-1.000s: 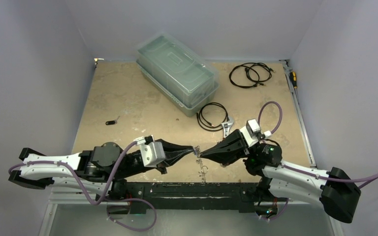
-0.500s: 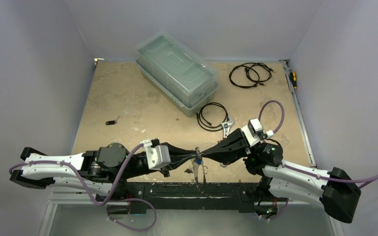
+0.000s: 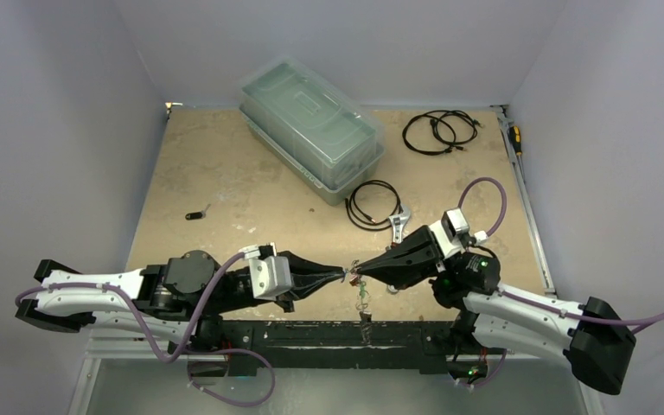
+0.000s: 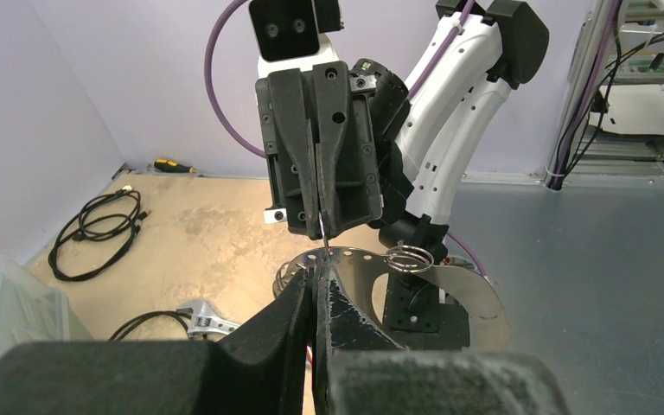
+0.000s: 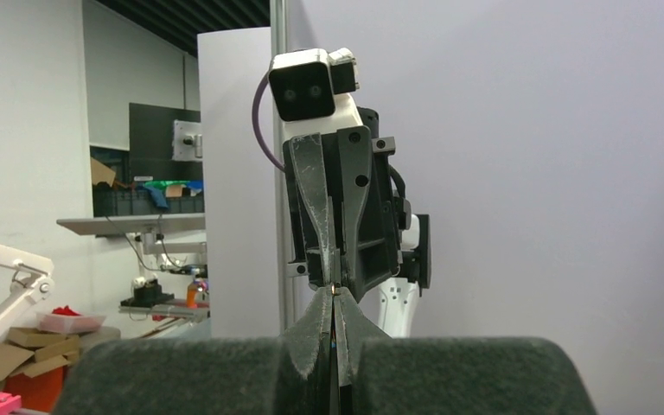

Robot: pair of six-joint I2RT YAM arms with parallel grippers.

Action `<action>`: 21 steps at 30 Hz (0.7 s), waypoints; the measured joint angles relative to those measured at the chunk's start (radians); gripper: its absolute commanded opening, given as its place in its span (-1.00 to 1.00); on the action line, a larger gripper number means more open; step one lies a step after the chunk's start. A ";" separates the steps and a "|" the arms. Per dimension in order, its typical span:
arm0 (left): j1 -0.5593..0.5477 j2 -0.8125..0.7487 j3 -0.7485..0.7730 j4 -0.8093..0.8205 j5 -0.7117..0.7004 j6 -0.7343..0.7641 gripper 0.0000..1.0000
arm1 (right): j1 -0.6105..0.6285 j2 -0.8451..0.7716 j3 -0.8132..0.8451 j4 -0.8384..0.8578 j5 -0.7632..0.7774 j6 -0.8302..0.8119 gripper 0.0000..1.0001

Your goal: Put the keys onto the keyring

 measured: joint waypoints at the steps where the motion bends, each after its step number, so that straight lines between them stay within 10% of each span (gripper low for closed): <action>1: 0.000 -0.003 0.000 0.000 0.001 0.000 -1.00 | 0.000 0.001 0.000 0.000 0.000 0.000 -1.00; 21: 0.000 -0.001 0.000 0.006 0.008 -0.001 -1.00 | 0.000 0.030 0.000 0.000 -0.008 0.009 -1.00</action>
